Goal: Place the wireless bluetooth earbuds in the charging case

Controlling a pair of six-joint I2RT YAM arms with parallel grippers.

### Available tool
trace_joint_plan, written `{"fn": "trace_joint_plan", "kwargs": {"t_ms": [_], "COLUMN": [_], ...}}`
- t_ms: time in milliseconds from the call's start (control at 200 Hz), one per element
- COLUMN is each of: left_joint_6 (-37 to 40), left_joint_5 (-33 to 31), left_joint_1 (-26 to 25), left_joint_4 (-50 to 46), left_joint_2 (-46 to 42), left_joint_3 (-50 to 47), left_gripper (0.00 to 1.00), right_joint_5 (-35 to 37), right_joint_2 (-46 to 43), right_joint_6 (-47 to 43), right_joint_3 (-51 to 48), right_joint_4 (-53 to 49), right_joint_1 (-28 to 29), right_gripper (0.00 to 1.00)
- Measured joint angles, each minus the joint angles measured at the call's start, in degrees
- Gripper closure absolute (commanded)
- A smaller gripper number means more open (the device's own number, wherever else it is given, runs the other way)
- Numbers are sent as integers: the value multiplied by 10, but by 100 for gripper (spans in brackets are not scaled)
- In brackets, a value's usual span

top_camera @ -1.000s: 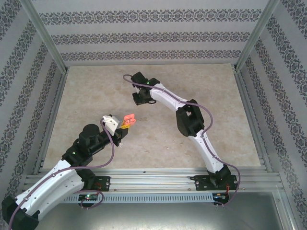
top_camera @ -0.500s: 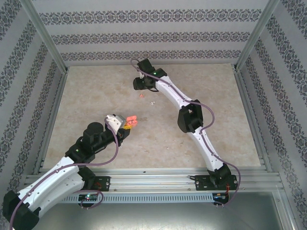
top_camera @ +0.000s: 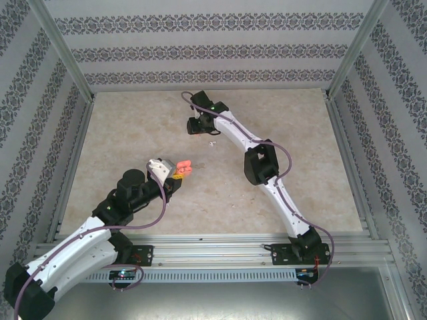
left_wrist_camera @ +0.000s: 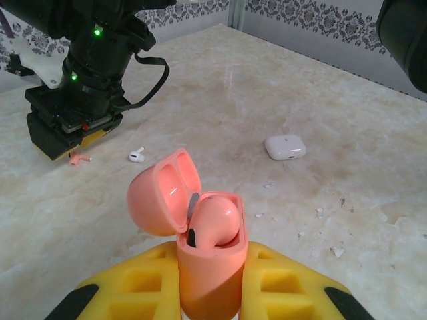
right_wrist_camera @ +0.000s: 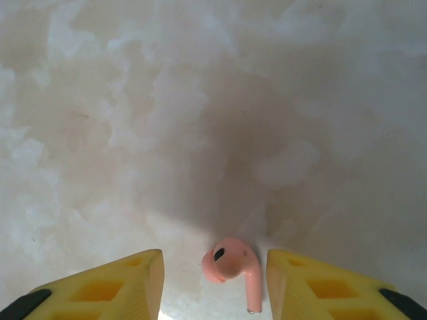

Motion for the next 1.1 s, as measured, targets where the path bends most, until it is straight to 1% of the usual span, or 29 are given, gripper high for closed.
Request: {"fn": "trace_joint_plan", "kwargs": {"t_ms": [130, 320, 440, 540, 774, 989, 1099], "left_joint_6": [-4, -6, -7, -8, -9, -17, -19], "left_joint_5": [0, 0, 0, 0, 0, 0, 0], "left_joint_1": [0, 0, 0, 0, 0, 0, 0], "left_joint_4": [0, 0, -1, -1, -1, -1, 0], "left_joint_2": [-7, -24, -33, -39, -46, -47, -47], "left_joint_3": [0, 0, 0, 0, 0, -1, -3], "left_gripper": [100, 100, 100, 100, 100, 100, 100], "right_joint_5": [21, 34, 36, 36, 37, 40, 40], "right_joint_2": [7, 7, 7, -4, -78, -150, -197], "right_joint_6": [-2, -9, -9, -9, -1, 21, 44], "right_joint_3": [0, 3, 3, -18, -138, -261, -348], "right_joint_4": [-9, -23, -26, -24, -27, -30, -18], "right_joint_1": [13, 17, 17, 17, 28, 62, 77], "right_gripper": [65, 75, 77, 77, 77, 76, 75]}}
